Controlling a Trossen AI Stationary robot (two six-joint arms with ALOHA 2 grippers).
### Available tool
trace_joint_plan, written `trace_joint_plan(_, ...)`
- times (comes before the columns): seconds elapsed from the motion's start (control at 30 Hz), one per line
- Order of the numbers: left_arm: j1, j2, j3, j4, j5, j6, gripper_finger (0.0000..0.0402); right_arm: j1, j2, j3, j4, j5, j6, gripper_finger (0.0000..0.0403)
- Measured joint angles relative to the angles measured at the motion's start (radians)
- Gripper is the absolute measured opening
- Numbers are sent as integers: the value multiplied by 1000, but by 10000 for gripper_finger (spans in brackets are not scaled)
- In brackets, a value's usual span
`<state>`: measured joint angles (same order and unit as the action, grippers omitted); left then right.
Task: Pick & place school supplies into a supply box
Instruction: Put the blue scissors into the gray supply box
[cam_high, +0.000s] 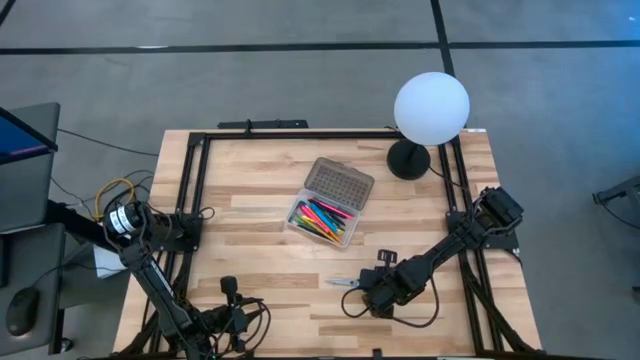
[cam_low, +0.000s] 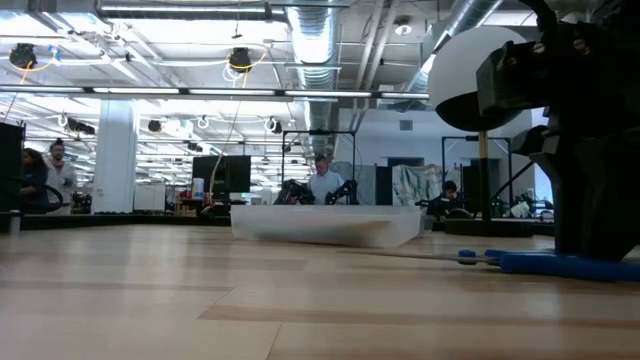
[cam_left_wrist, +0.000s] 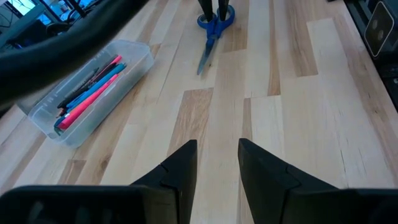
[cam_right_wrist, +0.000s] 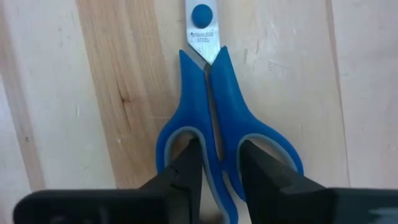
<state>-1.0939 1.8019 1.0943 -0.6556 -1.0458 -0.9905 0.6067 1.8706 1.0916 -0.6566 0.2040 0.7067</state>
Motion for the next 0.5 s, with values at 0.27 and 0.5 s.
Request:
trace_joint_plan(0.27,0,0,0,0,0,0,112,0,0,-1,4,3,0,87)
trace_joint_plan(0.5,0,0,0,0,0,0,112,10,0,-2,5,38,-9,78)
